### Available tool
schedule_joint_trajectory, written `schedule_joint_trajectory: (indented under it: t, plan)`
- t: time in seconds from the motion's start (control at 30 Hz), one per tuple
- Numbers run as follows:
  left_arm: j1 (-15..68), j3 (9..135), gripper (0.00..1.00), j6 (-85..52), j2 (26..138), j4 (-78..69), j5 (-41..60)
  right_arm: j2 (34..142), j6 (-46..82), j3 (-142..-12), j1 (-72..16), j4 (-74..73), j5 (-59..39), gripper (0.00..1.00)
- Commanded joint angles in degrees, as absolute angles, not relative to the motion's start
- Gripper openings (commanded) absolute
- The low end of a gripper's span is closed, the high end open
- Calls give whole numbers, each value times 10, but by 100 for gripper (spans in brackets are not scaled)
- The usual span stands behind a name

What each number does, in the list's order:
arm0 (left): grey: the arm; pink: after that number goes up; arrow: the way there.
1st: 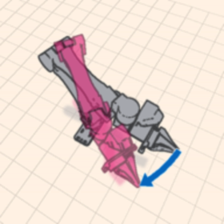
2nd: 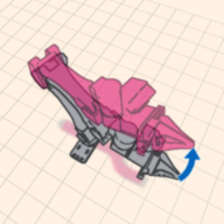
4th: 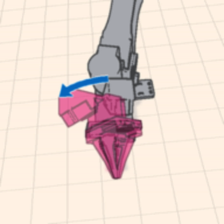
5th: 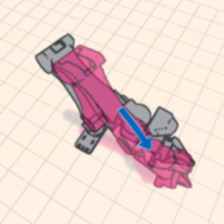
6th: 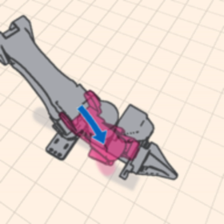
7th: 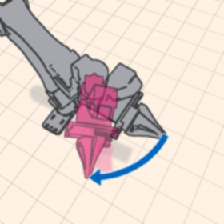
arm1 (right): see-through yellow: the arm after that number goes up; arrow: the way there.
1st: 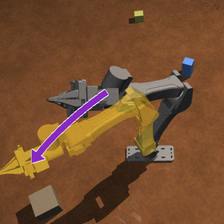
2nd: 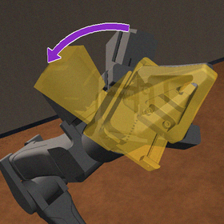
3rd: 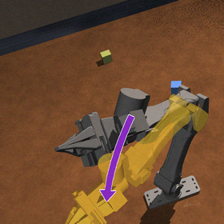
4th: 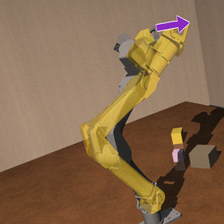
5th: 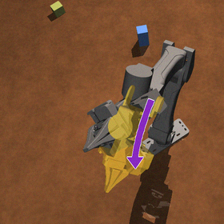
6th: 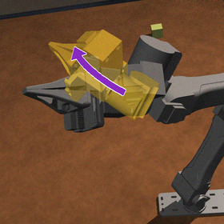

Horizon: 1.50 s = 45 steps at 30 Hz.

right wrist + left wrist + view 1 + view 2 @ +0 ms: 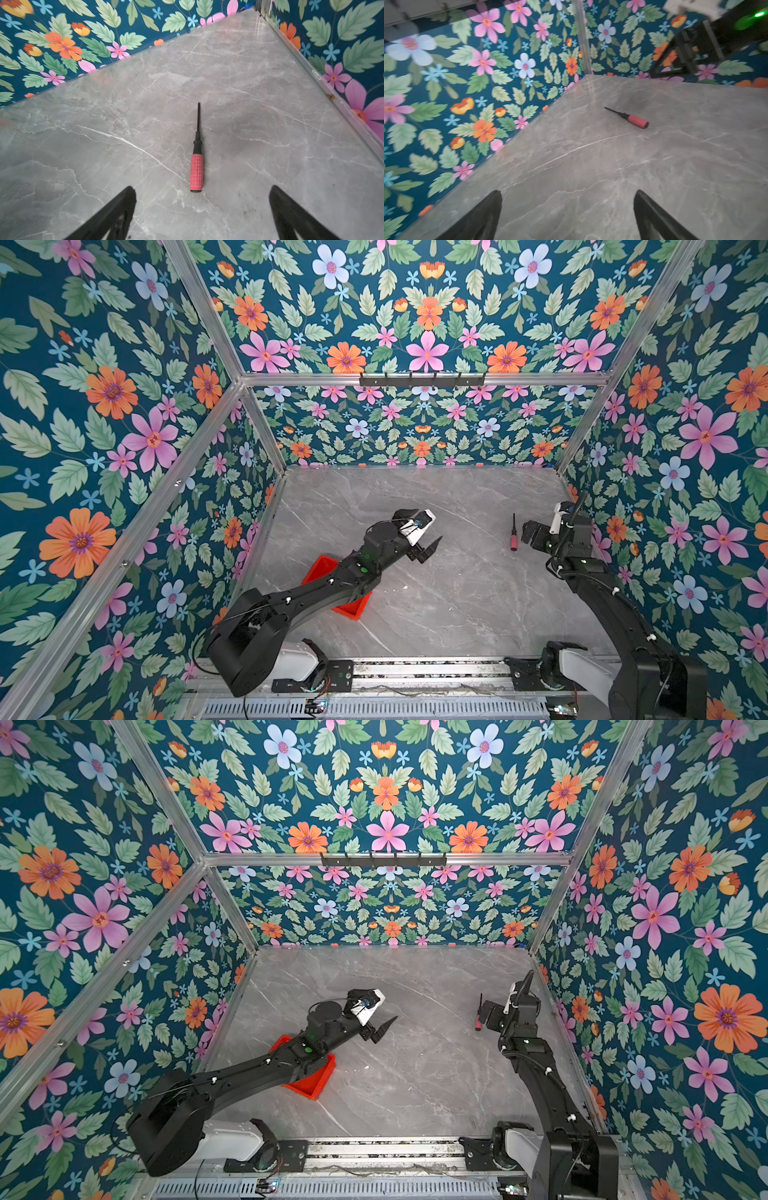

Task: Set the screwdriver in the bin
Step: 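Lower the right gripper onto the pink screwdriver while the left arm reaches inward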

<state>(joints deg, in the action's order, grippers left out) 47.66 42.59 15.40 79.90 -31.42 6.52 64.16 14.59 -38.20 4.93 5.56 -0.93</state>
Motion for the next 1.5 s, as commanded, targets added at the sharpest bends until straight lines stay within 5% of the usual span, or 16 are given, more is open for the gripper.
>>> schedule_joint_trajectory:
  t: [0.0,0.67,1.27,1.47]
  plan:
    - [514,443,100,144,833,-338,72,680,169,-397,48,99,6,99]
    - [640,490,100,82,964,-391,50,1011,173,-600,43,248,5,97]
    - [640,497,100,109,961,-371,36,1078,144,-650,35,288,-44,46]
    - [640,500,100,113,964,-373,31,1039,140,-609,35,268,-61,44]
